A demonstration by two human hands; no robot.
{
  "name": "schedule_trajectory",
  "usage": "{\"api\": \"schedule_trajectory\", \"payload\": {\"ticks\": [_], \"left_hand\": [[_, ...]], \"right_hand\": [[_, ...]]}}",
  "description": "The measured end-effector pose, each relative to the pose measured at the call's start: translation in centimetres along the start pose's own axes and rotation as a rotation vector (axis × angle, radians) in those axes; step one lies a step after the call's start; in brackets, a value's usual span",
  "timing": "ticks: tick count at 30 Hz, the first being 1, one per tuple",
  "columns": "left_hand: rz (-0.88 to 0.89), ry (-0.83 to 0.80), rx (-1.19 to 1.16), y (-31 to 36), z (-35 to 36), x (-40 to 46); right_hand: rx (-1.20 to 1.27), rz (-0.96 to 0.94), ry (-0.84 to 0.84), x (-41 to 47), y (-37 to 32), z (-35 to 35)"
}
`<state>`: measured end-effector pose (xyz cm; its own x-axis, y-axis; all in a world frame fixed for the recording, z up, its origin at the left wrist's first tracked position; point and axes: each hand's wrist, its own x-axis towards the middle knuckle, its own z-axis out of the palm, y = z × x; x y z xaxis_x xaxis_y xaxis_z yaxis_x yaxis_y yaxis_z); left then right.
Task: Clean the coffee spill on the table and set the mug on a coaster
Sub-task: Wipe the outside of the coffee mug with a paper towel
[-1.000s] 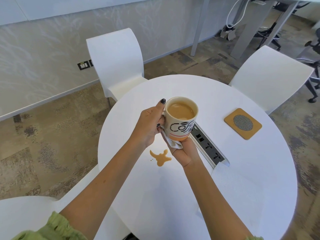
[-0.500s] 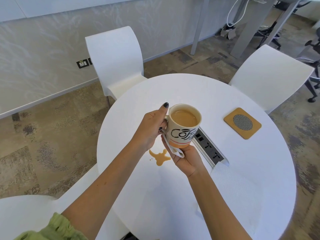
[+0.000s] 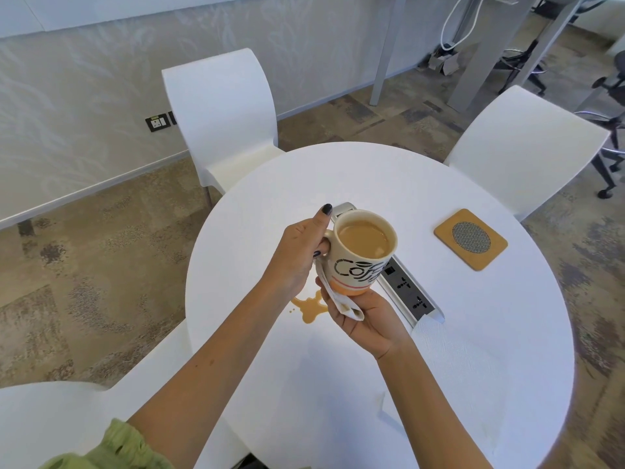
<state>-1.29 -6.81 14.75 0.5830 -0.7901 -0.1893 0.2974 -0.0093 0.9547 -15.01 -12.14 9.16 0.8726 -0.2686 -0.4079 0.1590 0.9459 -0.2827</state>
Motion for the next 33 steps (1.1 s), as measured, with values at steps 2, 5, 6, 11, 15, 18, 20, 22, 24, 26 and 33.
{"api": "schedule_trajectory", "payload": {"ticks": [2,5,6,11,15,18,20,22,24,26,33], "left_hand": [[0.002,0.008,-0.019,0.1,0.0,0.0],[-0.005,0.017,-0.041,0.2,0.0,0.1],[-0.003,0.018,-0.046,0.3,0.0,0.1],[-0.005,0.032,-0.079,0.2,-0.2,0.1],[0.001,0.029,-0.102,0.1,-0.1,0.1],[0.003,0.023,-0.111,0.2,0.1,-0.1],[0.002,0.021,-0.125,0.3,0.2,-0.2],[0.002,0.026,-0.14,0.3,0.2,-0.2],[0.009,0.032,-0.151,0.4,0.1,-0.1],[0.015,0.03,-0.167,0.5,0.0,-0.1],[0.019,0.023,-0.156,0.6,-0.4,-0.2]], "right_hand": [[-0.019,0.007,0.019,-0.2,-0.1,-0.2],[-0.014,0.012,0.015,-0.3,0.0,-0.7],[-0.027,0.011,0.023,-0.3,0.1,-0.7],[-0.17,0.028,0.108,-0.6,-0.6,-1.4],[-0.112,0.003,0.1,-1.3,-1.4,-1.0],[-0.043,-0.014,0.042,-1.4,-1.6,-0.6],[-0.041,-0.011,0.041,-1.6,-1.8,-0.6],[-0.055,-0.005,0.045,-1.6,-2.2,-1.0],[-0.094,-0.022,0.08,-1.8,-2.6,-1.4],[-0.137,-0.049,0.102,-1.9,-3.1,-1.8],[-0.149,-0.078,0.12,-1.8,-4.1,-1.5]]}}
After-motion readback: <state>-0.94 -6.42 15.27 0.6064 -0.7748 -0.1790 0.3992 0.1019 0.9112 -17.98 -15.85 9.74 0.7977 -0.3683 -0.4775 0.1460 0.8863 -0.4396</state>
